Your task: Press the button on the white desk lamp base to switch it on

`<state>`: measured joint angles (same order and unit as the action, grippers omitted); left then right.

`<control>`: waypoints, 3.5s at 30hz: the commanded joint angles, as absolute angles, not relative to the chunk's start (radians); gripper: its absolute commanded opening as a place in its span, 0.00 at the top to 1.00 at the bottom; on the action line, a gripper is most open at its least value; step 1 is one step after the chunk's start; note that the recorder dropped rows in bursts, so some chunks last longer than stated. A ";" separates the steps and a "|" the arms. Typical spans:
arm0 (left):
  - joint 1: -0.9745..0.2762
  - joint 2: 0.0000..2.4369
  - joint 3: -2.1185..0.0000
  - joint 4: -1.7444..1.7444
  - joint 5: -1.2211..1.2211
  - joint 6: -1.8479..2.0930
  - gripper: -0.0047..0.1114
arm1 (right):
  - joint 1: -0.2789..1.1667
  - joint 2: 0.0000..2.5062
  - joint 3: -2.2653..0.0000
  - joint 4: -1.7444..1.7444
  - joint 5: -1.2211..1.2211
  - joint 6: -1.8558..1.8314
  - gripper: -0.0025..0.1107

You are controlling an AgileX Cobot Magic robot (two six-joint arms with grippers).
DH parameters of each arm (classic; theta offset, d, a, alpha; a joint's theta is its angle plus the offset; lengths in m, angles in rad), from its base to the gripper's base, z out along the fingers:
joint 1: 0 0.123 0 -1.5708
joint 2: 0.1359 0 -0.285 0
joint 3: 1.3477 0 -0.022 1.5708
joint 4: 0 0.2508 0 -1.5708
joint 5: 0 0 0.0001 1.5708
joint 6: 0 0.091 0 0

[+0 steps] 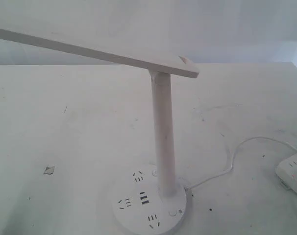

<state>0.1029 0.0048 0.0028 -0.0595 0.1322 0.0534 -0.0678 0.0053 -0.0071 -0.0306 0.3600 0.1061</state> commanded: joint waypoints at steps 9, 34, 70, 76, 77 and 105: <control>0.095 0.000 0.000 -0.067 0.128 0.051 0.95 | -0.071 0.000 0.000 -0.036 0.347 0.107 0.98; 0.095 0.000 0.000 -0.067 0.128 0.051 0.95 | -0.071 0.000 0.000 0.230 -0.093 0.410 0.98; 0.095 0.000 0.000 -0.067 0.128 0.051 0.95 | -0.071 0.447 -0.440 -1.371 -0.486 1.305 0.98; 0.095 0.000 0.000 -0.067 0.128 0.051 0.95 | -0.071 0.712 -0.520 -1.501 -0.573 1.375 0.98; 0.095 0.000 0.000 -0.067 0.128 0.051 0.95 | -0.071 0.754 -0.533 -1.501 -0.608 1.375 0.98; 0.095 0.000 0.000 -0.067 0.128 0.051 0.95 | 0.578 1.229 -0.583 -1.603 -0.116 1.430 0.98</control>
<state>0.1029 0.0048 0.0028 -0.0595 0.1322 0.0534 0.5569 1.2230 -0.5932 -1.6061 -0.1074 1.4001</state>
